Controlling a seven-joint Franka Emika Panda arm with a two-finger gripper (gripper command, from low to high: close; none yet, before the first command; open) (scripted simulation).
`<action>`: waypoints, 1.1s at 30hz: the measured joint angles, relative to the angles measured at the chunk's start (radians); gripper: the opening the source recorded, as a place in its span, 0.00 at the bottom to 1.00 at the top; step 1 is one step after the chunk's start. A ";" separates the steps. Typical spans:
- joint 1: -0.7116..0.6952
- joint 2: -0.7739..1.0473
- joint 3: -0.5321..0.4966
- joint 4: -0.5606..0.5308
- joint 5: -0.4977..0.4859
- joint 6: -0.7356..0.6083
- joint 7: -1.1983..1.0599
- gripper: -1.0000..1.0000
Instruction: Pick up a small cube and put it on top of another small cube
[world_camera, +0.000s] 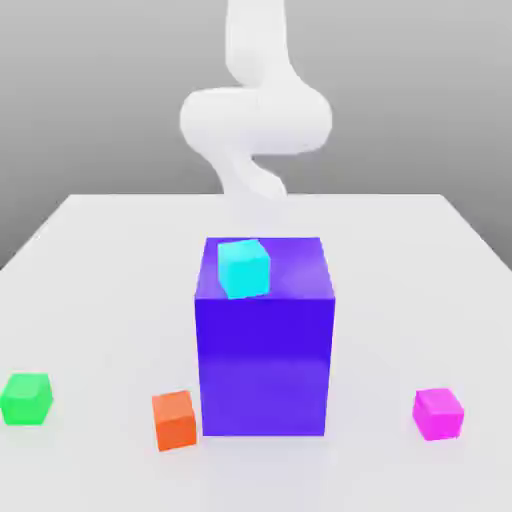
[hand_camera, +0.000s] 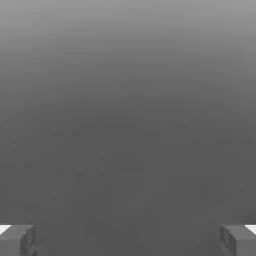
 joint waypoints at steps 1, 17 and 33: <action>0.018 0.040 0.004 -0.012 0.021 0.018 0.003 0.50; 0.216 0.623 0.200 -0.189 0.120 0.298 0.194 0.50; 0.428 1.081 0.091 -0.235 -0.222 0.590 0.565 0.00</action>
